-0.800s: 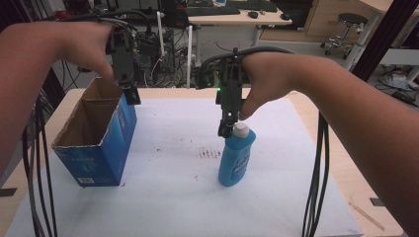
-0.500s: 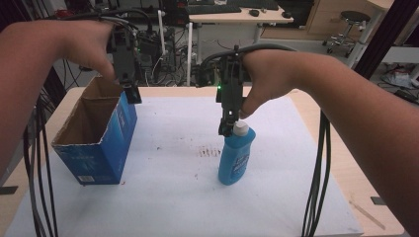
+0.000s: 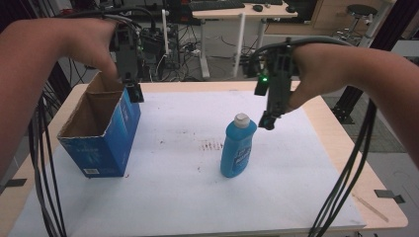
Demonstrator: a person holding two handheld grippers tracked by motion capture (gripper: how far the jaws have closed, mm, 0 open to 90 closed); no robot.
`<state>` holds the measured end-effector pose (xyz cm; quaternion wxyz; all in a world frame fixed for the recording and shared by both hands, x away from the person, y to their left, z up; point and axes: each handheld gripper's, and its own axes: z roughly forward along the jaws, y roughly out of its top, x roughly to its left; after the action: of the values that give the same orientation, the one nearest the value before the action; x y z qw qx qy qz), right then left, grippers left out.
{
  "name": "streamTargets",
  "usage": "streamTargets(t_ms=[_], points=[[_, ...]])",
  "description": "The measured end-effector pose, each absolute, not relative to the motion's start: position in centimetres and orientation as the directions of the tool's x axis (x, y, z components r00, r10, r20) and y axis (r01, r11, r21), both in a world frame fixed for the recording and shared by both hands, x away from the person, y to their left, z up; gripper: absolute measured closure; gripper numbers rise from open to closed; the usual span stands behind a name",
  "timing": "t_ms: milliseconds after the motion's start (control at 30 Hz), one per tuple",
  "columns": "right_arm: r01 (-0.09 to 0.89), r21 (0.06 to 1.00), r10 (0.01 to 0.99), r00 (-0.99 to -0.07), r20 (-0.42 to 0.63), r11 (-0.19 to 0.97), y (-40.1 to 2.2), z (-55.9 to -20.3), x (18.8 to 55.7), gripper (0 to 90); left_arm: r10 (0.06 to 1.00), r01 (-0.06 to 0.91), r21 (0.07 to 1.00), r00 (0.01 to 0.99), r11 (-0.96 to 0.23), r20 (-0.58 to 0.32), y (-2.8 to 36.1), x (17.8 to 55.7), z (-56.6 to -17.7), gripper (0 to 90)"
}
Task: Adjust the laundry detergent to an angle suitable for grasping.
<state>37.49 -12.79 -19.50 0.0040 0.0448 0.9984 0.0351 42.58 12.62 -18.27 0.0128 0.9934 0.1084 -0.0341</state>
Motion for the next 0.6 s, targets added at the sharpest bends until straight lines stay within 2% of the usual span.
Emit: streamTargets(t_ms=[367, 600], points=[[0.199, 0.040, 0.200, -0.980, -0.012, 0.979, -18.7, -20.8, 37.4, 0.8, 0.202, 0.205, 0.041, 0.977, -0.978, -0.063, 12.3, 41.8, -17.9, 1.7], [0.204, 0.044, 0.205, -0.979, -0.019, 0.978, -20.2, -20.8, 37.4, 0.8, 0.242, 0.250, 0.107, 0.967, -0.962, -0.077, 12.2, 41.0, -17.8, 1.7]])
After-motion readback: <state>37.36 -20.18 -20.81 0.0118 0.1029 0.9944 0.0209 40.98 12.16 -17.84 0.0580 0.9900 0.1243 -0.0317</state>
